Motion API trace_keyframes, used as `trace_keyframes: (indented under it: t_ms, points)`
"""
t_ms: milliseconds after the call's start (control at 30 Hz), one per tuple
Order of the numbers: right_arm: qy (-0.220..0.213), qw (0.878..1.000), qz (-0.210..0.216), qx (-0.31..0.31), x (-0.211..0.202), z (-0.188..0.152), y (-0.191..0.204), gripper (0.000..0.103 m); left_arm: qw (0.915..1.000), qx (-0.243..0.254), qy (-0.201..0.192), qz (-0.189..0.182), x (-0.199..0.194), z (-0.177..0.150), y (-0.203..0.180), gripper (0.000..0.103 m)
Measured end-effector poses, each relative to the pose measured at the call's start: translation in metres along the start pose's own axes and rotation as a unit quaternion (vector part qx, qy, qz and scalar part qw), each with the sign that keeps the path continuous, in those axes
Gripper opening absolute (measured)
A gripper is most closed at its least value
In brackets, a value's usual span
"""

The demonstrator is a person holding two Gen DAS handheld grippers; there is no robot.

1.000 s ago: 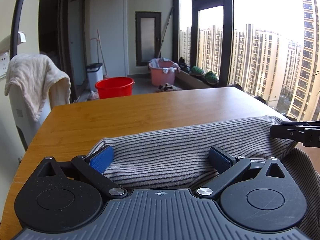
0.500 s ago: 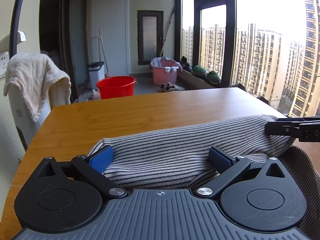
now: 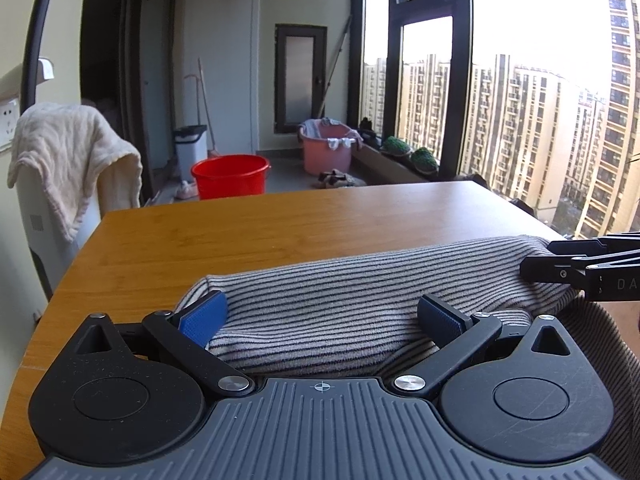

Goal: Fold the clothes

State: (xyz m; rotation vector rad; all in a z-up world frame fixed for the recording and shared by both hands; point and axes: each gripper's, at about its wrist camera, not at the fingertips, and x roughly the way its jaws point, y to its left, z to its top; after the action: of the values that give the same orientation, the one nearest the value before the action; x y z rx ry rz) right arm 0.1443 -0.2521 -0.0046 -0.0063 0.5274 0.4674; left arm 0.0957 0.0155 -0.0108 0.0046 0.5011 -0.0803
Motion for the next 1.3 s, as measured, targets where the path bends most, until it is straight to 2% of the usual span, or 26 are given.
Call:
trace_keyframes:
  t_ms: [100,200,267,333,367,400,467,600,633,667,733,800,833,867,900,1000,1133,1300]
  points:
    - [0.002,1.0,-0.001,-0.005,0.0,0.0,0.001,0.06,1.0,-0.003,-0.002,-0.001,-0.001,0.0,0.0,0.103]
    - [0.013,1.0,0.0,-0.023,-0.002,0.01,0.006,0.06,0.9994,-0.032,-0.006,-0.011,-0.008,-0.001,0.008,0.103]
    - [0.018,0.999,0.004,-0.036,-0.005,0.021,0.009,0.06,0.9992,-0.038,0.011,-0.008,-0.015,-0.004,0.01,0.103]
    - [0.01,0.997,0.034,-0.061,-0.005,0.041,0.019,0.06,0.999,-0.035,0.022,-0.016,-0.022,-0.007,0.01,0.103]
    - [0.011,0.995,0.057,-0.079,-0.002,0.052,0.025,0.062,0.9988,-0.036,0.026,-0.021,-0.025,-0.009,0.011,0.103]
    - [0.024,0.99,0.089,-0.105,0.006,0.062,0.036,0.071,0.9985,-0.04,0.028,-0.024,-0.027,-0.01,0.013,0.103]
    - [0.047,0.978,0.132,-0.155,0.029,0.071,0.057,0.078,0.9967,-0.068,0.028,-0.034,-0.034,-0.008,0.025,0.103]
    - [0.102,0.961,0.149,-0.207,0.083,0.064,0.085,0.079,0.9862,-0.157,0.009,-0.052,-0.061,0.002,0.063,0.103]
    - [0.121,0.96,0.159,-0.198,0.096,0.062,0.085,0.081,0.9837,-0.173,-0.002,-0.051,-0.071,0.005,0.075,0.103]
    - [0.138,0.961,0.172,-0.169,0.106,0.063,0.081,0.088,0.9808,-0.188,-0.013,-0.05,-0.081,0.009,0.086,0.103]
    - [0.169,0.959,0.198,-0.112,0.121,0.065,0.071,0.089,0.9773,-0.206,-0.028,-0.039,-0.094,0.013,0.101,0.103]
    - [0.18,0.955,0.225,-0.067,0.121,0.062,0.064,0.064,0.973,-0.225,-0.045,-0.026,-0.107,0.015,0.116,0.103]
    - [0.174,0.955,0.229,-0.071,0.113,0.061,0.067,0.057,0.971,-0.232,-0.05,-0.026,-0.111,0.014,0.121,0.103]
    - [0.164,0.956,0.226,-0.085,0.1,0.059,0.072,0.044,0.9687,-0.241,-0.052,-0.03,-0.113,0.017,0.126,0.103]
    - [0.147,0.958,0.222,-0.108,0.084,0.057,0.079,0.035,0.9662,-0.251,-0.048,-0.035,-0.112,0.016,0.129,0.103]
    - [0.089,0.953,0.218,-0.191,0.033,0.049,0.101,0.03,0.9604,-0.273,-0.031,-0.048,-0.106,0.014,0.129,0.103]
    - [0.044,0.936,0.207,-0.281,-0.016,0.016,0.123,0.03,0.9619,-0.264,-0.018,-0.068,-0.091,0.009,0.102,0.103]
    - [0.001,0.921,0.177,-0.347,-0.047,-0.025,0.138,0.032,0.9649,-0.26,0.009,-0.037,-0.074,-0.011,0.062,0.103]
